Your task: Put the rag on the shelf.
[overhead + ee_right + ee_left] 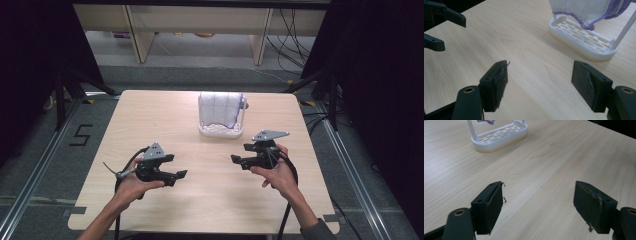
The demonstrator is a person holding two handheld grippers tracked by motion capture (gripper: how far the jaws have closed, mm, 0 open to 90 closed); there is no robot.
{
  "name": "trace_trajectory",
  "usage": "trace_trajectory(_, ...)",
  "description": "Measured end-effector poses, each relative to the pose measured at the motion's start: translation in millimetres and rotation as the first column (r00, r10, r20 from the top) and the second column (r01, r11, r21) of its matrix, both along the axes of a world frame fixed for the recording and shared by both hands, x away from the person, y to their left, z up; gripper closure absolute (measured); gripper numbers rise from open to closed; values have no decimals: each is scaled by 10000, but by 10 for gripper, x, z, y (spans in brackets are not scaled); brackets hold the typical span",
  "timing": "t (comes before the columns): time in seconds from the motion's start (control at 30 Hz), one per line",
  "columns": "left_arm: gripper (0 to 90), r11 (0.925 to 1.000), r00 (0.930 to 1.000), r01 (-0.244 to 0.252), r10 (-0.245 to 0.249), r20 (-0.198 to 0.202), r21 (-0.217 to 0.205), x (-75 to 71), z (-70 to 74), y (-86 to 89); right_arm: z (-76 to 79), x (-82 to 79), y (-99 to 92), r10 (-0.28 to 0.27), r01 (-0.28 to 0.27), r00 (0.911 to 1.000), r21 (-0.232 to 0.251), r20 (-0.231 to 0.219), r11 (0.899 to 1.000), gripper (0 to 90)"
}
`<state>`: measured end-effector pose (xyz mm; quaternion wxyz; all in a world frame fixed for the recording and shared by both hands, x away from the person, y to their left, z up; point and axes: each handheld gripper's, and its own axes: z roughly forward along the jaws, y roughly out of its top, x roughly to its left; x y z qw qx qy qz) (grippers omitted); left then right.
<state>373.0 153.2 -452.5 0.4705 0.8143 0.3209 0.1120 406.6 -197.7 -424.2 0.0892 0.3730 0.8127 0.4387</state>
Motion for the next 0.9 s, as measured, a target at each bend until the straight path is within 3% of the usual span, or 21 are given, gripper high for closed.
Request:
trace_trajectory(0.03,235,9999,10000,76,-76,-34,66,-15,-5,9,-16,-9,-7,-32,35,9998,-149,215,9999,301)
trace_trajectory(0.07,235,10000,10000,22,-22,26,38,-38,-17,10,-25,-43,10,-66,66,10000,-71,-31,10000,301)
trace_trajectory(0.2,237,10000,10000,71,-71,-54,5,-108,-49,64,-100,-100,24,142,-141,9999,-87,77,9999,301)
trace_trajectory(0.3,238,10000,9999,-45,44,-97,-43,-158,-72,107,-140,-164,47,66,-67,9998,-53,-185,10000,301)
trace_trajectory(0.37,238,9999,9999,-6,5,-113,-125,-167,-87,123,-164,-161,41,250,-249,9997,-181,42,9995,301)
trace_trajectory(0.43,238,9999,9999,-70,68,-159,-115,-201,-107,151,-204,-234,53,253,-258,9992,-141,-302,9996,300)
trace_trajectory(0.47,238,9998,9998,-94,91,-198,-151,-221,-126,168,-225,-227,47,419,-420,9991,-142,-107,9990,300)
trace_trajectory(0.5,238,9998,9997,-115,111,-234,-131,-246,-145,187,-220,-261,49,283,-287,9989,-102,-364,9995,300)
trace_trajectory(0.53,238,9999,9997,-112,110,-212,-97,-256,-156,197,-253,-269,35,438,-440,9989,-125,-157,9990,298)
trace_trajectory(0.57,238,9999,9996,-107,104,-249,-129,-271,-174,213,-252,-309,40,289,-295,9984,-120,-477,9995,297)
trace_trajectory(0.7,237,9996,9991,-288,286,-298,-80,-345,-229,280,-341,-360,-1,587,-588,9978,-42,-298,9983,289)
trace_trajectory(0.73,238,9993,9990,-362,359,-283,-102,-366,-248,291,-357,-398,-14,433,-440,9985,-202,-336,9988,285)
trace_trajectory(0.87,237,9994,9992,-349,350,-177,89,-436,-297,327,-440,-470,-41,494,-497,9981,-60,-360,9987,257)
trace_trajectory(0.9,237,9992,9991,-382,384,-155,121,-461,-315,326,-440,-496,-47,383,-392,9978,-162,-538,9991,250)
